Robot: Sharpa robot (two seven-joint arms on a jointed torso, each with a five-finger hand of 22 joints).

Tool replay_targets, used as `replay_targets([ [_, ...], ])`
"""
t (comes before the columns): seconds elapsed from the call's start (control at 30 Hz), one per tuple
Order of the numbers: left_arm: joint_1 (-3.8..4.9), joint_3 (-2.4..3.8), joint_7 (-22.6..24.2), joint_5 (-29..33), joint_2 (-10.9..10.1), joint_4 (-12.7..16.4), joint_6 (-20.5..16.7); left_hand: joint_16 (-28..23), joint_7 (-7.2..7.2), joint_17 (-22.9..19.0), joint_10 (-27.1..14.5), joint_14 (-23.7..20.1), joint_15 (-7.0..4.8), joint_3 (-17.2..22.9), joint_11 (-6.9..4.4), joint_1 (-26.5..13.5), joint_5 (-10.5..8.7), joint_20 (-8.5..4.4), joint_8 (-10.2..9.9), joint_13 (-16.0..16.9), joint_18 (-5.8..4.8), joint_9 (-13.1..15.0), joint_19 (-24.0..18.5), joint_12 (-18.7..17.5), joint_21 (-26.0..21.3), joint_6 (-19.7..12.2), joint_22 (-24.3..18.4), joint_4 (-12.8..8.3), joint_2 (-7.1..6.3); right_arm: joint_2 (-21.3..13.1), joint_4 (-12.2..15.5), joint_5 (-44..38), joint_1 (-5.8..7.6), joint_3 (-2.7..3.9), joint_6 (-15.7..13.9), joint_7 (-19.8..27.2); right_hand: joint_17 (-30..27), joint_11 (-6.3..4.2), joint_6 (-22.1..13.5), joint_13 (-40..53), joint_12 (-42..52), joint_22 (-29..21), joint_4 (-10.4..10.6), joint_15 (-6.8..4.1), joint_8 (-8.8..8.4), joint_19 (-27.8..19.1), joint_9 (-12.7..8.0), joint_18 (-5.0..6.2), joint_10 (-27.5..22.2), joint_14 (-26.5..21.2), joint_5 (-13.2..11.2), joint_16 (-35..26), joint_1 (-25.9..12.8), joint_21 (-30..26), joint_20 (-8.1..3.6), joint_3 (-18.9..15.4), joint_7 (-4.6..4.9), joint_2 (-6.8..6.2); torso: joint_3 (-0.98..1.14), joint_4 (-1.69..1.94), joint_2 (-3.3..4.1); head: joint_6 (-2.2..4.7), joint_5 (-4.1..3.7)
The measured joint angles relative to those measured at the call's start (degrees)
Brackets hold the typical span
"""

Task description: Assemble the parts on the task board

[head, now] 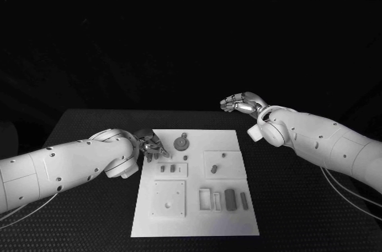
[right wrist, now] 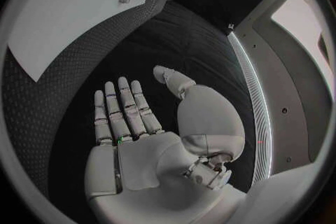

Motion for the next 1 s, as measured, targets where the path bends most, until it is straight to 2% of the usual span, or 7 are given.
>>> replay_targets([
  [0.07, 0.0, -0.05, 2.55, 0.41, 0.16, -0.18, -1.63, -3.91, 1.17, -1.76, -2.42, -2.38, 2.22, 2.19, 1.52, 3.27, -0.46, 2.1, -0.04, -2.43, 0.03, -0.52, -2.52, -3.97, -2.75, -2.04, -1.77, -1.38, -0.19, 0.01, -0.09, 0.0, -0.01, 0.0, 0.0, 0.0, 0.0, 0.0, 0.0, 0.0, 0.0, 0.0, 0.0, 0.0, 0.0, 0.0, 0.0, 0.0, 0.0, 0.0, 0.0, 0.0, 0.0, 0.0, 0.0, 0.0, 0.0, 0.0, 0.0, -0.01, 0.01, 0.04, -0.01],
  [0.13, 0.0, -0.24, 5.64, 0.46, 0.41, -0.47, -3.36, -6.51, 1.8, -2.66, -3.49, -2.59, 3.66, 3.88, 2.91, 6.98, -0.66, 3.01, -0.74, -5.95, 0.04, -1.86, -3.54, -9.65, -4.33, -2.92, -2.91, -1.99, -0.61, 0.02, -0.18, 0.0, -0.01, 0.0, 0.01, 0.0, 0.0, 0.0, 0.0, 0.0, 0.0, 0.0, 0.0, 0.0, 0.0, 0.0, 0.0, 0.0, 0.0, 0.0, 0.0, 0.0, 0.0, 0.0, 0.0, 0.0, 0.0, 0.0, 0.0, -0.01, 0.02, 0.1, -0.05],
  [0.2, -0.03, -0.32, 8.49, -0.26, 0.9, -0.93, -4.7, -7.38, 1.68, -2.66, -3.97, -2.7, 4.05, 4.61, 4.47, 10.32, -0.66, 3.5, -1.66, -9.67, 0.04, -3.16, -3.63, -15.86, -5.04, -2.77, -3.17, -2.29, -1.18, 0.02, -0.24, 0.0, -0.02, 0.0, 0.01, 0.0, 0.0, 0.0, 0.0, 0.0, 0.0, 0.0, 0.0, 0.0, 0.0, 0.0, 0.0, 0.0, 0.0, 0.0, 0.0, 0.0, 0.0, 0.0, 0.0, 0.0, 0.0, 0.0, 0.0, -0.03, 0.03, 0.16, -0.06],
  [0.43, -0.46, -0.33, 15.49, -7.05, 3.11, -2.37, -6.81, -7.01, 0.71, -1.3, -2.97, -0.77, 4.96, 4.25, 5.88, 13.61, -0.66, 4.23, -4.35, -15.45, 0.05, -5.51, -1.4, -27.4, -4.46, -0.9, -2.13, -2.65, -1.37, 0.16, -0.29, 0.0, -0.05, 0.0, 0.03, 0.0, 0.0, 0.0, 0.0, 0.0, 0.0, 0.05, 0.0, 0.0, 0.0, 0.0, -0.03, 0.0, 0.0, 0.0, 0.0, 0.0, 0.0, 0.0, 0.0, 0.0, 0.0, 0.0, 0.0, -0.08, 0.05, 0.37, -0.13],
  [0.57, -1.61, -0.33, 17.75, -11.81, 4.67, -3.6, -7.8, -5.41, 0.72, -0.3, -2.88, 0.89, 4.66, 3.56, 5.98, 13.92, -0.66, 4.02, -5.83, -16.9, 0.53, -6.44, 0.35, -30.81, -3.11, -0.91, -0.86, -2.44, -1.68, 0.2, -0.29, 0.0, -0.09, 0.0, 0.04, 0.0, 0.0, 0.0, 0.0, 0.0, 0.0, 0.05, 0.0, 0.0, 0.0, 0.0, -0.04, 0.0, 0.0, 0.0, 0.0, 0.0, 0.0, 0.0, 0.0, 0.0, 0.0, 0.0, 0.0, -0.08, 0.07, 0.43, -0.21],
  [0.67, -2.45, -0.34, 18.89, -15.31, 5.94, -4.53, -8.62, -3.48, 1.88, 0.65, -2.28, 2.14, 4.65, 2.53, 6.06, 14.17, -0.89, 4.08, -6.95, -17.56, 0.68, -7.15, 1.92, -32.45, -1.8, -2.07, 0.38, -2.35, -2.4, 0.27, -0.28, 0.0, -0.12, 0.0, 0.05, 0.0, 0.01, 0.0, 0.0, 0.0, 0.0, 0.05, 0.0, 0.0, 0.0, 0.0, -0.04, 0.0, 0.0, 0.0, 0.0, 0.0, 0.0, 0.0, 0.0, 0.0, 0.0, 0.0, 0.01, -0.1, 0.07, 0.46, -0.29],
  [1.0, -3.92, -0.35, 20.4, -22.32, 8.26, -6.68, -9.52, 0.11, 2.05, 2.22, -0.83, 3.78, 4.48, 2.05, 5.77, 13.26, -1.3, 3.78, -7.31, -18.43, 0.96, -7.84, 4.33, -35.34, 0.48, -2.25, 2.85, -1.87, -3.76, 0.24, -0.16, 0.0, -0.13, 0.0, 0.1, 0.01, -0.04, 0.0, 0.0, 0.0, -0.22, 0.1, 0.0, 0.0, 0.0, 0.0, -0.04, 0.0, 0.0, 0.0, 0.0, 0.0, 0.0, 0.0, 0.0, 0.0, 0.0, 0.0, -0.03, -0.16, 0.16, 0.55, -0.49],
])
